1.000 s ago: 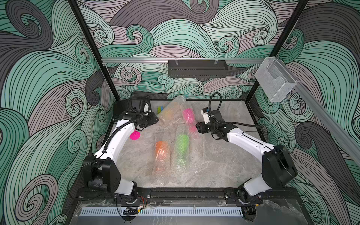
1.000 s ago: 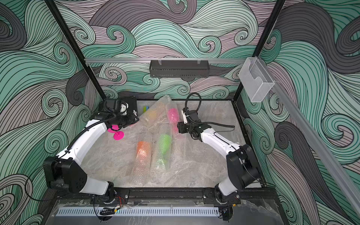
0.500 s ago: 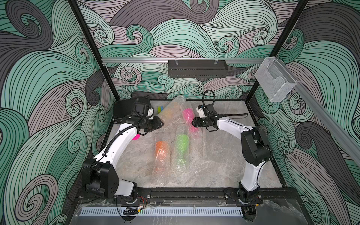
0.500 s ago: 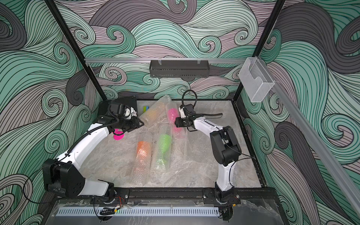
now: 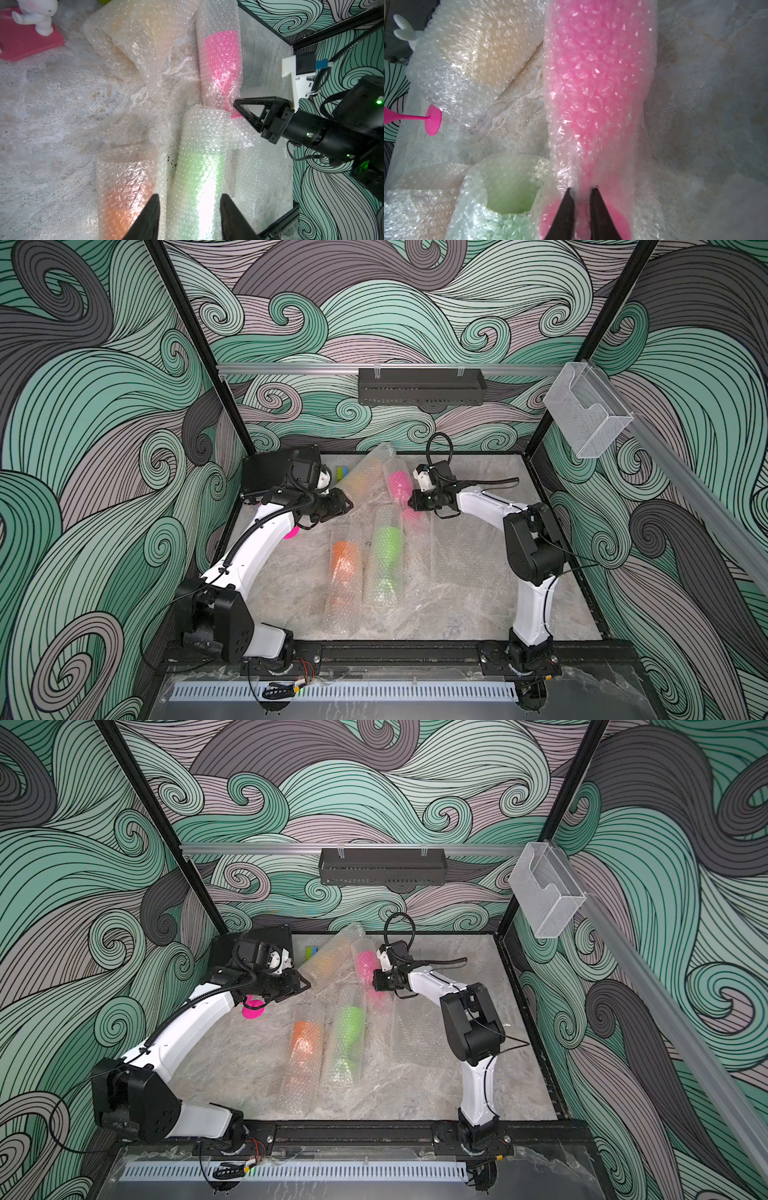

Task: Unpack wine glasses from bubble wrap
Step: Pick up the bubble wrap from the center of the board.

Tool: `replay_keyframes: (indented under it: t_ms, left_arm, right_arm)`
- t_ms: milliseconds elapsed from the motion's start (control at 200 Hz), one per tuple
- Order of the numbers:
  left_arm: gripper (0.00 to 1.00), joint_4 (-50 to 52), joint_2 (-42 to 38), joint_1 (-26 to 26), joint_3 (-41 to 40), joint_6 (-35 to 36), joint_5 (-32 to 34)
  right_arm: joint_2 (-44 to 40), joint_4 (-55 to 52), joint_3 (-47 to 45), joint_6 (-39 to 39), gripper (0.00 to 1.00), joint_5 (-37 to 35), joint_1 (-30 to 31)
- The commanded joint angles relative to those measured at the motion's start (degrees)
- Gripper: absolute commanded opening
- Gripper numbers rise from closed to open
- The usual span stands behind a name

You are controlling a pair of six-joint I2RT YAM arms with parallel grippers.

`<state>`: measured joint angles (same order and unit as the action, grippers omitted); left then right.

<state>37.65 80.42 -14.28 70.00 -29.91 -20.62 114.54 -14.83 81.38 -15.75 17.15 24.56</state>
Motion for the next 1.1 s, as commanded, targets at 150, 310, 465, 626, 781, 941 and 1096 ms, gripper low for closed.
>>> replay_keyframes:
  t_ms: [150, 310, 465, 626, 781, 941, 1096]
  left_arm:
    - [0.46, -0.91, 0.7, -0.89, 0.49, -0.69, -1.09]
    - [0.46, -1.0, 0.7, -1.01, 0.23, -0.83, -1.09]
    - [0.46, -1.0, 0.7, -1.01, 0.32, -0.85, -1.09]
    - [0.46, -1.08, 0.7, -1.1, 0.23, -0.86, -1.25]
    - [0.46, -1.45, 0.7, -1.43, 0.46, -0.85, -1.42]
    - [0.46, -2.09, 0.7, -2.22, 0.67, -1.16, -1.83]
    - [0.46, -3.43, 3.11, -3.41, 0.8, -1.9, -2.01]
  right_arm:
    - [-6.1, 1.98, -2.52, -0.34, 0.0, 1.28, -0.02]
    - [-11.64, 4.2, -4.29, -0.77, 0.0, 1.67, -0.03]
    - [-16.56, 3.58, -4.04, -0.44, 0.0, 1.47, -0.21]
    - [-21.18, 0.42, -3.7, 0.4, 0.0, -0.75, -0.63]
    - [-25.38, -5.43, -4.88, 1.8, 0.0, -3.79, -0.82]
    - [-30.79, -9.62, -10.99, 1.97, 0.0, -5.86, -0.83]
    - [-36.44, -9.68, -20.43, 0.64, 0.0, -5.2, -0.78]
